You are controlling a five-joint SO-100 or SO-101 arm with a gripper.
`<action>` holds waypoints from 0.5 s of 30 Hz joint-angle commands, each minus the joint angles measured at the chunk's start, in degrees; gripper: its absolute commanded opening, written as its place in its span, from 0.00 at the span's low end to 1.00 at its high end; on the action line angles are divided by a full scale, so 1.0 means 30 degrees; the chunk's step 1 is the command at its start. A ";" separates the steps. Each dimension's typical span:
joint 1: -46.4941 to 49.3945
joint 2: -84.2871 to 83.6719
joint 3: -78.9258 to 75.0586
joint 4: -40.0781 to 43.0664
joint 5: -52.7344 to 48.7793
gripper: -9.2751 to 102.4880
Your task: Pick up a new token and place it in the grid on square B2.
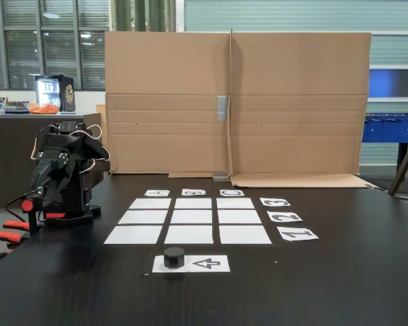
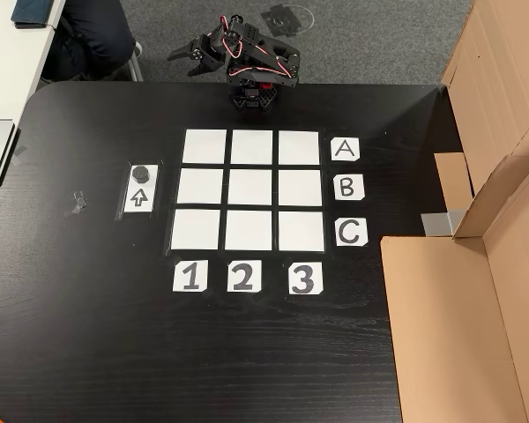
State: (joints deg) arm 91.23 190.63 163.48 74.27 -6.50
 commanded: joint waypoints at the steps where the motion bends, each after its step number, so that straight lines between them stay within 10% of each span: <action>1: -0.1289 -0.0059 -0.0908 0.0000 -0.1055 0.08; 15: -0.1260 -0.0059 -0.1143 0.0088 -0.1084 0.16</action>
State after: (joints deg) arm 87.89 190.63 162.42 74.36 -9.40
